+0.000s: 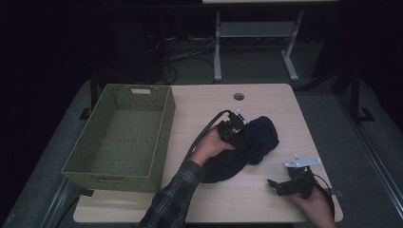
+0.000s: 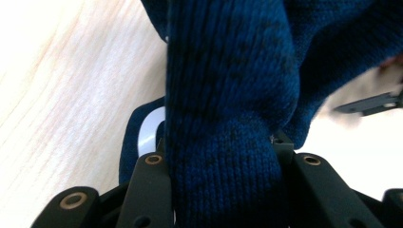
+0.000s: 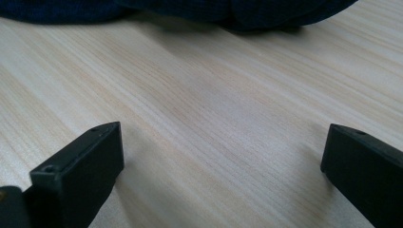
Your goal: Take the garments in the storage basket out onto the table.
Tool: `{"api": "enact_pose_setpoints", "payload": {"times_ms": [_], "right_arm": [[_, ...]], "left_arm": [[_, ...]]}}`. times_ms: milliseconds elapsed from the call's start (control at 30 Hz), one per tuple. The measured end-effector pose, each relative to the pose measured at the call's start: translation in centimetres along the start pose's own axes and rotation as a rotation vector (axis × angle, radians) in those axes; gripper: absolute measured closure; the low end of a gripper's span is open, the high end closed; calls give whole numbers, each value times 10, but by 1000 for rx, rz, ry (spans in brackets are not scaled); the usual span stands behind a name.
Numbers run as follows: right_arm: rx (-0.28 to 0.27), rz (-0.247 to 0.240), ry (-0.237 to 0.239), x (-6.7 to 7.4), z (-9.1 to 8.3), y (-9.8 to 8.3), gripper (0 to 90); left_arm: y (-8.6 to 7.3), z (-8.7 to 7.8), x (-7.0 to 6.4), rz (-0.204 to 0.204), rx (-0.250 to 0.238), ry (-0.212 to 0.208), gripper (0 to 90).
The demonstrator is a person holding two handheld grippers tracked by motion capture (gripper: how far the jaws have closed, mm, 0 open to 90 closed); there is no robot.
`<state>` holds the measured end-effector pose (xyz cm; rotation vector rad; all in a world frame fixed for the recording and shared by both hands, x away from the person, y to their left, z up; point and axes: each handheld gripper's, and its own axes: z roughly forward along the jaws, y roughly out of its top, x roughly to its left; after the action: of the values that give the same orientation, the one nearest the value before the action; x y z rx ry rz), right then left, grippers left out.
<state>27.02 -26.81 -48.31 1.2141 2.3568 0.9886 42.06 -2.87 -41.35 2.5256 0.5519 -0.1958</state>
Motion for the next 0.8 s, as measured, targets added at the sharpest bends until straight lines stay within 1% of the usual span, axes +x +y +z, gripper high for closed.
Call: {"api": "enact_pose_setpoints", "payload": {"times_ms": [100, 167, 200, 233, 300, 367, 433, 467, 533, 633, 667, 800], "right_arm": [[0, 1, 0, 0, 0, 0, 1], [0, 1, 0, 0, 0, 0, 1], [0, 1, 0, 0, 0, 0, 1], [0, 1, 0, 0, 0, 0, 1], [0, 0, 0, 0, 0, 0, 1], [-1, -2, -1, 0, 0, 0, 1], [-2, -2, -1, 0, 0, 0, 1], [-2, -3, -1, 0, 0, 0, 1], [-2, 1, 2, 0, 0, 0, 1], [-1, 0, 0, 0, 0, 0, 1], [0, 0, 0, 0, 0, 0, 1], [2, 1, -1, 0, 0, 0, 1]], "left_arm": [[-1, 2, 1, -8, -9, -2, 634], [-1, 1, 2, -20, -12, -3, 608], [-1, 0, 1, -21, -17, 4, 589], [-1, -2, 1, -18, -21, 12, 558], [-1, -7, 1, -31, -39, 32, 494], [-1, -12, 2, -33, -51, 54, 404], [-2, -19, 2, -43, -74, 74, 321], [-3, -22, 2, -43, -78, 82, 293], [-4, -30, 3, -51, -96, 111, 255], [-7, -42, 4, -64, -119, 136, 237], [-9, -48, 5, -63, -127, 150, 237], [-16, -65, 5, -82, -147, 173, 244]]}}
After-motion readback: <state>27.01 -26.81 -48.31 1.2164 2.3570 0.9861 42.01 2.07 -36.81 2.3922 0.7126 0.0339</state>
